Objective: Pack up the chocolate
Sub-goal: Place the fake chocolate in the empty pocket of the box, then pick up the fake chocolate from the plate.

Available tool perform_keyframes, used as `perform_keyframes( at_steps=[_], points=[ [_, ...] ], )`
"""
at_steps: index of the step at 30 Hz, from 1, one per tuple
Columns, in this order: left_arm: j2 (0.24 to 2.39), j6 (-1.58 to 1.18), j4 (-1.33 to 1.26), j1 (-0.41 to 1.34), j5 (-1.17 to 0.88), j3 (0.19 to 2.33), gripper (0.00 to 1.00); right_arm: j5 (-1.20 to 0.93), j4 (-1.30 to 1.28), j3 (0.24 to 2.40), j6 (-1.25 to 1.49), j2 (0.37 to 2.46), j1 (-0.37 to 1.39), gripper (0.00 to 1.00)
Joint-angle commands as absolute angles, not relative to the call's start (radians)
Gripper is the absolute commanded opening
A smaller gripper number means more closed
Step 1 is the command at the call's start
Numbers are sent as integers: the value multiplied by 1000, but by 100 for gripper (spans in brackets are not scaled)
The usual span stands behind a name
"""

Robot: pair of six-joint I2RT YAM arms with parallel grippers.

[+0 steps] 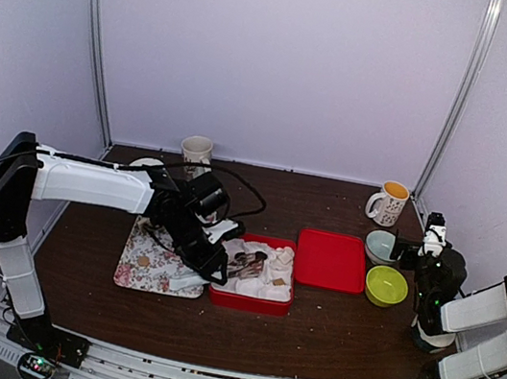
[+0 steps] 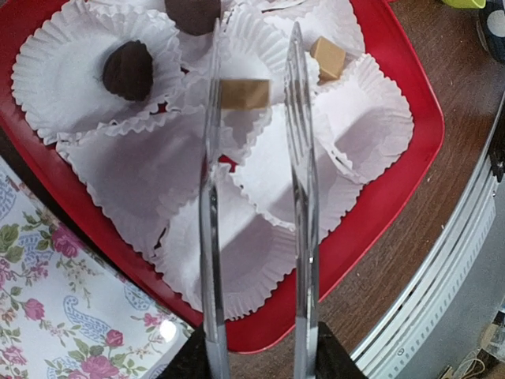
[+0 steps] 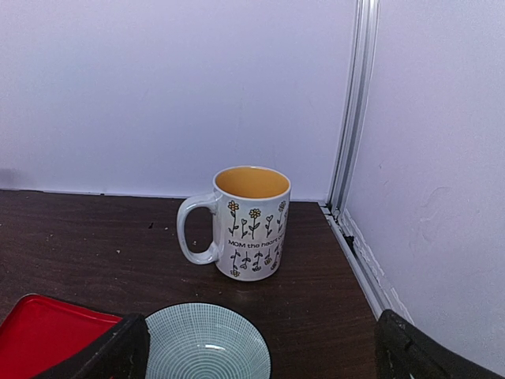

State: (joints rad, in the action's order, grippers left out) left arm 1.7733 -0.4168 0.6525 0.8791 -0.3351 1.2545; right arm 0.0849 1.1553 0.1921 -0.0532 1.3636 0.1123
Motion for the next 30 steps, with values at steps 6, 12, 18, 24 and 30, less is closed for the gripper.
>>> perform_keyframes(
  at_steps=[6, 12, 18, 24, 30],
  points=[
    [1753, -411, 637, 882, -301, 1293, 42, 78, 1158, 211, -49, 1356, 106, 100],
    [1693, -420, 647, 882, -238, 1289, 40, 78, 1158, 212, -49, 1356, 105, 100],
    [1559, -456, 660, 877, -108, 1252, 37, 78, 1158, 211, -49, 1356, 106, 100],
    [1436, -534, 743, 822, -35, 1179, 37, 77, 1157, 212, -49, 1356, 106, 100],
    [1308, -612, 782, 733, 9, 1076, 41, 77, 1157, 210, -49, 1357, 106, 100]
  ],
)
